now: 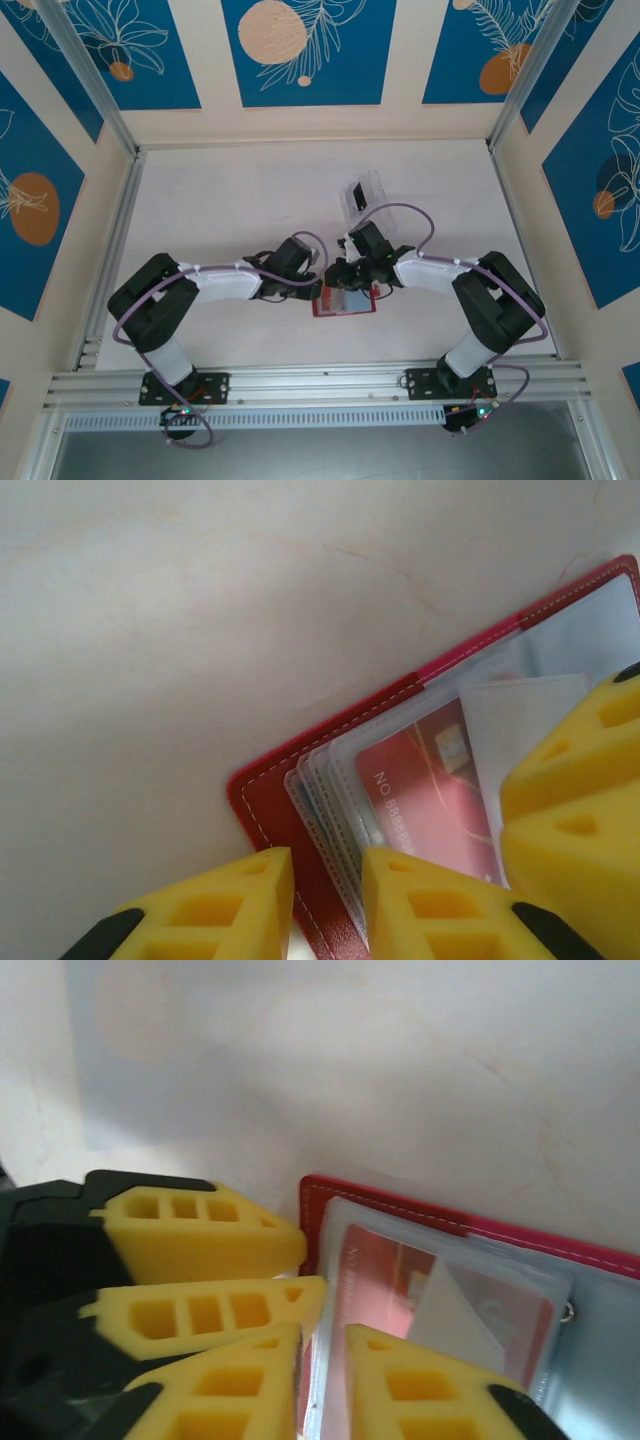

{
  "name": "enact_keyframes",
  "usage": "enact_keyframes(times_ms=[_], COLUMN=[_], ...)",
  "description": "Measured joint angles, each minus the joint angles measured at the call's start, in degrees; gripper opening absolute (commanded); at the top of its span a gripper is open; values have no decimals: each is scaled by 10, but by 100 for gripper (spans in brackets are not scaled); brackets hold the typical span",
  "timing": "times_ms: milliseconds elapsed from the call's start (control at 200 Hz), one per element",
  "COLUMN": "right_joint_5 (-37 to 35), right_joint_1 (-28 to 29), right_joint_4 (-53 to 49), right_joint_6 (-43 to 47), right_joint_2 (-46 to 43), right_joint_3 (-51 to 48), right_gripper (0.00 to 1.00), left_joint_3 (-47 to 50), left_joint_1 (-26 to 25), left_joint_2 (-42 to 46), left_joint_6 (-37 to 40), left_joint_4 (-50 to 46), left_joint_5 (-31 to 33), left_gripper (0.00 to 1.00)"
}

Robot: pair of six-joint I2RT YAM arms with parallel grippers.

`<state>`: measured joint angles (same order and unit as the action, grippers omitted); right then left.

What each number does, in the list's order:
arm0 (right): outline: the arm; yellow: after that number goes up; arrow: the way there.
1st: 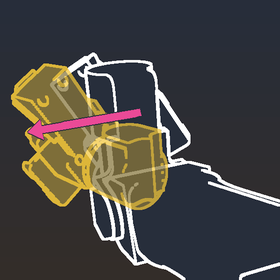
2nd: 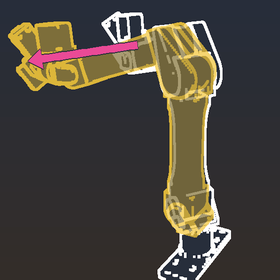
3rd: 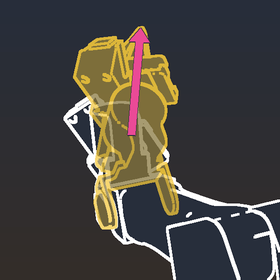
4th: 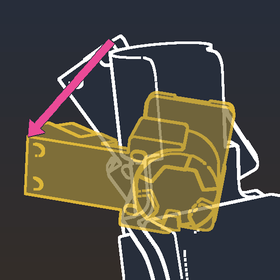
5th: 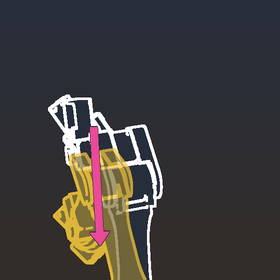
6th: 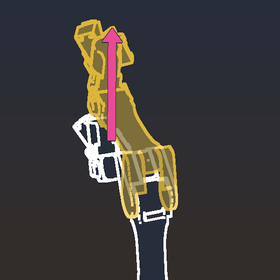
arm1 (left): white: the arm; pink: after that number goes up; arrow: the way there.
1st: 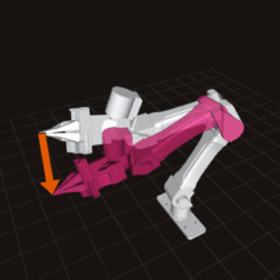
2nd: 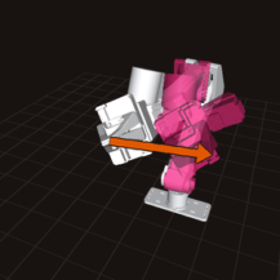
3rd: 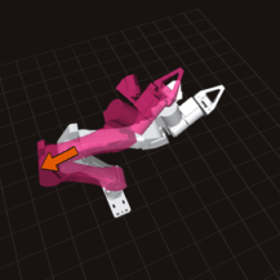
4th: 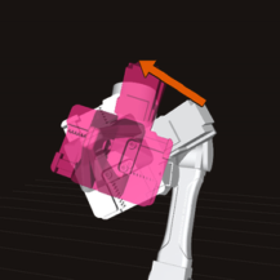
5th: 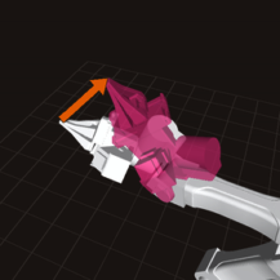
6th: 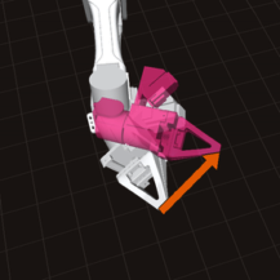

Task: Put the credit cards into the card holder
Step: Flip over the card slot in the card holder.

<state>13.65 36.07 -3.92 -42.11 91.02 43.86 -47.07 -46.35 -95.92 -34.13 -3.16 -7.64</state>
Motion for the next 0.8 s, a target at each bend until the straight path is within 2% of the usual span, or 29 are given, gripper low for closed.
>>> enact_keyframes(times_ms=[210, 450, 800], right_joint_5=[16, 19, 25], right_joint_1=[7, 15, 16], right_joint_4=[-6, -15, -46], right_joint_6=[3, 7, 18], right_joint_2=[38, 53, 53], right_joint_3=[30, 45, 77], right_gripper=[27, 33, 36], left_joint_3=[16, 28, 32], left_joint_1=[15, 20, 27], left_joint_2=[26, 45, 57], left_joint_6=[-4, -4, -11], left_joint_4=[-17, -28, -29], left_joint_5=[9, 13, 13], left_gripper=[32, 33, 33])
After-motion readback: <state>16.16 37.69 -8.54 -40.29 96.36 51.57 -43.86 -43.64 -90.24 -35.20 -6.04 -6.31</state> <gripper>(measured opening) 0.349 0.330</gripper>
